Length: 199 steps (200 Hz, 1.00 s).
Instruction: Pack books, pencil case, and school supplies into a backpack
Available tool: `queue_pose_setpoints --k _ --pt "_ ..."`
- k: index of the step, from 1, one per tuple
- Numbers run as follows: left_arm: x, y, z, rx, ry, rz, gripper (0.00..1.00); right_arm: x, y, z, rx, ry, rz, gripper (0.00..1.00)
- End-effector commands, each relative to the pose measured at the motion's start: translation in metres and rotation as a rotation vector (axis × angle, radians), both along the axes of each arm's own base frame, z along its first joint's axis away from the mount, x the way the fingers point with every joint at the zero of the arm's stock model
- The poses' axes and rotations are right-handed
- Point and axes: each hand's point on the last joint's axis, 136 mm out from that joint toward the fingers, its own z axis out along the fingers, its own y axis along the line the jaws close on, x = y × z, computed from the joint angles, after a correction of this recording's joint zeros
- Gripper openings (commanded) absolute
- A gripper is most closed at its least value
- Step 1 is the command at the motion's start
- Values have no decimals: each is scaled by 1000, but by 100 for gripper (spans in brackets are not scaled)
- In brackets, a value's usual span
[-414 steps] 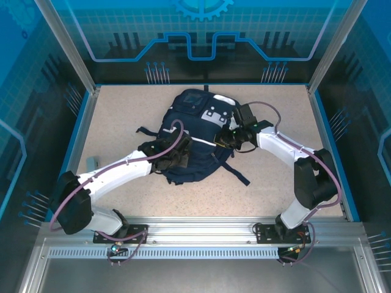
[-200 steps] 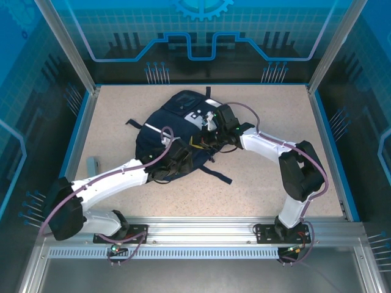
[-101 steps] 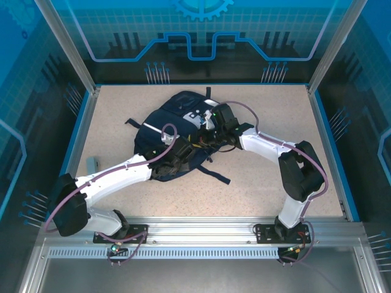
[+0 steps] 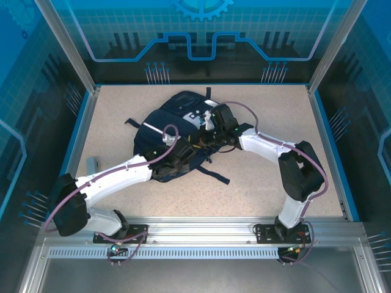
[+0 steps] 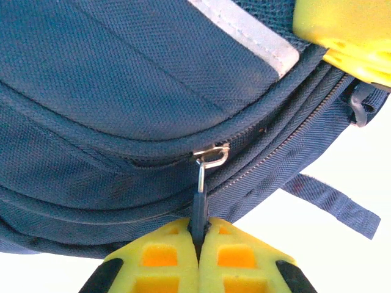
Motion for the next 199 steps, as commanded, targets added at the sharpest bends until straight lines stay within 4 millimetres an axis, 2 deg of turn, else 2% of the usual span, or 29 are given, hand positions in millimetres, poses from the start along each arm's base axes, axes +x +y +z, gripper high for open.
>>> queue_pose_setpoints --k 1,22,48,73,113,142,166,199 --pt "0 13 13 43 -53 -33 0 -1 -3 20 -22 -81 21 9" --pt "-6 20 13 30 -71 -63 0 7 -23 13 -77 -83 -28 9" --pt "-8 33 12 -24 -67 -43 0 13 -37 10 -101 -76 -60 9" --pt "-7 43 8 -36 -51 -23 0 15 -42 10 -121 -80 -74 9" --pt "-8 44 8 -30 -40 -53 0 17 -47 4 -158 -67 -94 10" --pt "-16 26 10 -82 -20 -186 0 18 -43 4 -148 -59 -86 10" --pt "-28 -5 15 -209 -14 -346 0 17 -33 11 -105 -72 -51 9" --pt "-12 -16 25 -253 -86 -342 0 4 -6 23 -43 -94 54 9"
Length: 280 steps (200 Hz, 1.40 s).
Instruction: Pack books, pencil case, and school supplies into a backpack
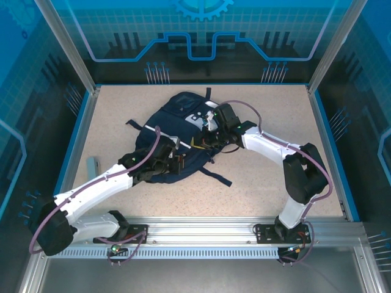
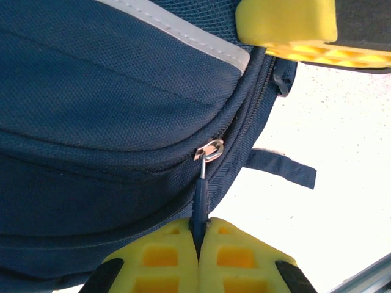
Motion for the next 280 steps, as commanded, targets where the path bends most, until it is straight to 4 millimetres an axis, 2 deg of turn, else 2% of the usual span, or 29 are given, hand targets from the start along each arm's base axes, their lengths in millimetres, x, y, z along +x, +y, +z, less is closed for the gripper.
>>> queue_pose_setpoints --k 1,44,65,83,120,144,182,214,233,255,280 --pt "0 -11 9 -48 -26 -63 0 9 11 22 37 -87 52 9" --pt "18 -50 39 -204 -117 -142 0 -7 30 17 56 -63 86 9" --pt "21 -55 35 -203 -100 -155 0 -7 28 12 47 -53 73 9" --pt "23 -41 23 -125 -85 -106 0 -2 18 9 16 -59 37 8" --pt "9 11 4 26 -49 29 0 15 -17 1 -83 -64 -74 8" --pt "-2 37 -5 66 -12 87 0 18 -22 3 -91 -70 -86 9" --pt "-6 54 -10 106 5 133 0 20 -23 2 -101 -67 -99 9" --pt "-2 75 -14 162 16 215 0 22 -27 3 -115 -71 -113 9" --pt "5 88 -10 191 -3 260 0 23 -31 3 -139 -80 -121 9" --pt "17 100 -2 208 -27 281 0 27 -44 3 -189 -101 -144 9" --pt "31 103 4 204 -56 275 0 38 -73 2 -257 -130 -188 9"
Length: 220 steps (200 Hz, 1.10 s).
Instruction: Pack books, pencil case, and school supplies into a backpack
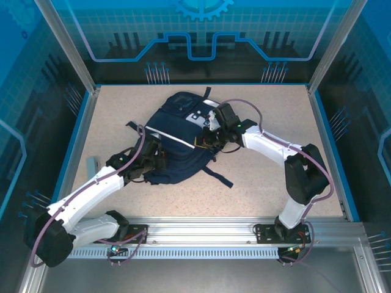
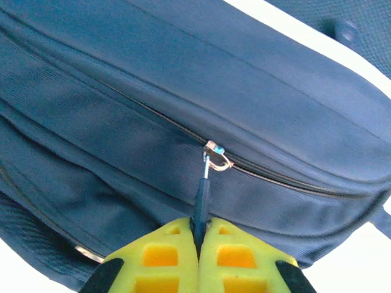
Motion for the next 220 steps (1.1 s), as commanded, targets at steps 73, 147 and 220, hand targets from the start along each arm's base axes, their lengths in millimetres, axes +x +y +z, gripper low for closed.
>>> queue_pose_setpoints --k 73,147,220 --pt "46 -41 24 -151 -132 -180 0 41 -103 31 -123 -137 -164 56" --pt "18 -161 49 -252 -176 -535 0 2 -125 39 18 -40 -366 68" --pt "21 -191 35 -257 -141 -560 0 -4 -105 14 156 114 -425 66"
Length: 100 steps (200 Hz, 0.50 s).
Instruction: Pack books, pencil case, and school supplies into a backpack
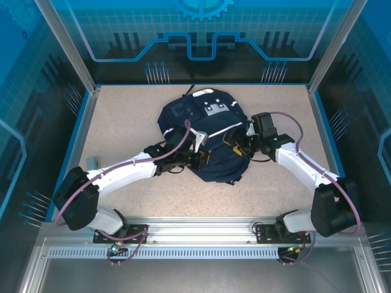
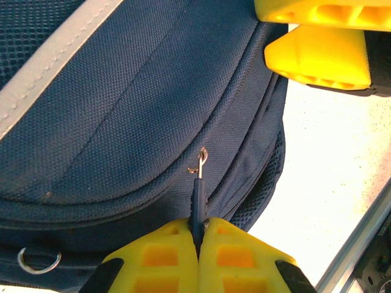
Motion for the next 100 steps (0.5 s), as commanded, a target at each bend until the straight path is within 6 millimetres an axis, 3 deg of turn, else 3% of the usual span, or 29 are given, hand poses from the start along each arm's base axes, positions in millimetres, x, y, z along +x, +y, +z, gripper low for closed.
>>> queue_pose_setpoints --k 1,37,64,100 --pt "10 -16 29 -75 -65 -24 0 9 17 11 90 -11 8 65" --pt "11 -8 25 -33 -61 3 0 20 32 17 105 -37 48 62" --pt "15 7 25 23 -80 62 0 20 26 4 51 -1 17 47" --pt "18 47 11 196 -94 170 0 19 5 -8 -67 15 -39 24"
